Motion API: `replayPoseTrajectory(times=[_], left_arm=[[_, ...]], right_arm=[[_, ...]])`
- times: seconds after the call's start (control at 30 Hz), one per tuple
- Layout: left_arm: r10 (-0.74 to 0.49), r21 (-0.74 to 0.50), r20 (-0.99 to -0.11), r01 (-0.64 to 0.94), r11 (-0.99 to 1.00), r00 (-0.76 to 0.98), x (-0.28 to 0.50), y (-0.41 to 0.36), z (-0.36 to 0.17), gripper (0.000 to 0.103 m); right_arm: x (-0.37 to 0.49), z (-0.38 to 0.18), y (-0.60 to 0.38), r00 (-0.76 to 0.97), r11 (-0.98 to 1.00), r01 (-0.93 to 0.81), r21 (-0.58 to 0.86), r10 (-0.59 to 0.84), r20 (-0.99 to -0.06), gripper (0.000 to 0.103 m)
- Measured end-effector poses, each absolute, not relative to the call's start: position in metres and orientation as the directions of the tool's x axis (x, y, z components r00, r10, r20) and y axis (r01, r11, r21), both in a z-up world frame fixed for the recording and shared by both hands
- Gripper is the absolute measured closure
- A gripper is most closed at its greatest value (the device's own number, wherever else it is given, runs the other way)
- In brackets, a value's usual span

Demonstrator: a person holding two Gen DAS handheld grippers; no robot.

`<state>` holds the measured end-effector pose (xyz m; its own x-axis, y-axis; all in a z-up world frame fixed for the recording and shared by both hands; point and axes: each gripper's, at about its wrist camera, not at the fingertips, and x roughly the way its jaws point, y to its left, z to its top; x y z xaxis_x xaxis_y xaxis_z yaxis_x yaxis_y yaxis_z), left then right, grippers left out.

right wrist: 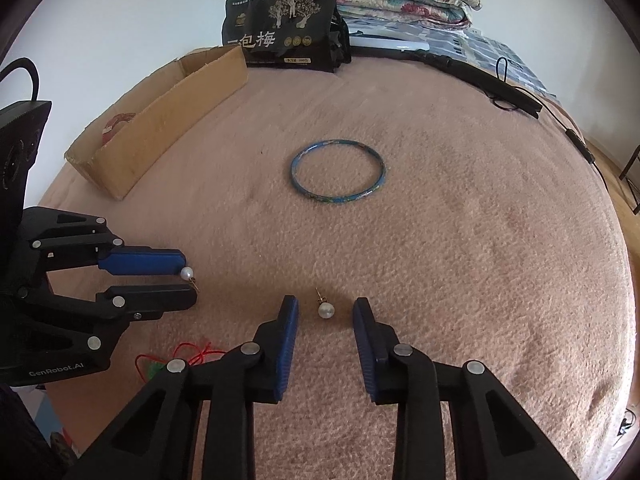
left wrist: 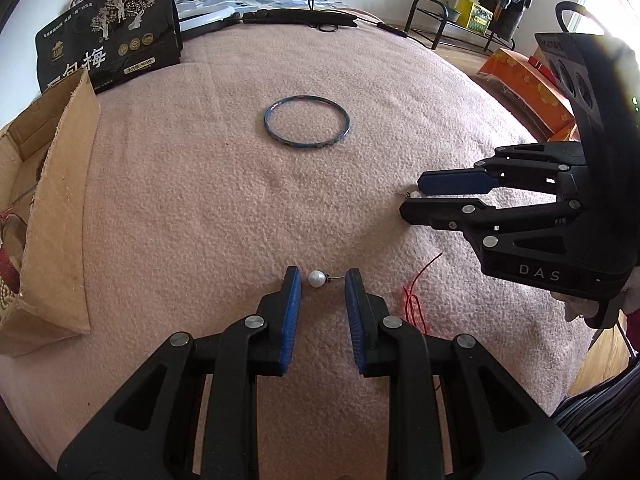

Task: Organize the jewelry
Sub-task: 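Close the left tool on one pearl earring while the right tool grasps the other, then carry both pearl earrings in the closed tools over the box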

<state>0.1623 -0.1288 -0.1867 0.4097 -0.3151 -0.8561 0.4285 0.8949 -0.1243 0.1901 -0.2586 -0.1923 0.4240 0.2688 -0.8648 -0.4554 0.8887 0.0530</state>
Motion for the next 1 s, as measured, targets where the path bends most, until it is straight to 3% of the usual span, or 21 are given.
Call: replayPoseTrajectory(times=[0.1, 0.33, 0.53, 1.0], left_arm=[[-0.308, -0.115, -0.858, 0.431, 0.895, 0.412, 0.164, -0.130, -0.187, 0.081], [-0.293, -0.097, -0.861, 0.432, 0.897, 0.416, 0.166, -0.131, -0.191, 0.093], [-0.287, -0.085, -0.860, 0.436, 0.896, 0.422, 0.165, -0.130, -0.191, 0.094], [-0.313, -0.109, -0.828, 0.413, 0.904, 0.465, 0.162, -0.120, -0.164, 0.094]], right_arm=[[0.191, -0.193, -0.256, 0.421, 0.885, -0.463, 0.053, 0.273, -0.865, 0.078], [0.189, -0.196, -0.252, 0.416, 0.877, -0.478, 0.046, 0.272, -0.868, 0.086], [0.190, -0.196, -0.250, 0.406, 0.873, -0.485, 0.052, 0.278, -0.871, 0.097], [0.187, -0.171, -0.265, 0.445, 0.896, -0.438, 0.075, 0.289, -0.848, 0.097]])
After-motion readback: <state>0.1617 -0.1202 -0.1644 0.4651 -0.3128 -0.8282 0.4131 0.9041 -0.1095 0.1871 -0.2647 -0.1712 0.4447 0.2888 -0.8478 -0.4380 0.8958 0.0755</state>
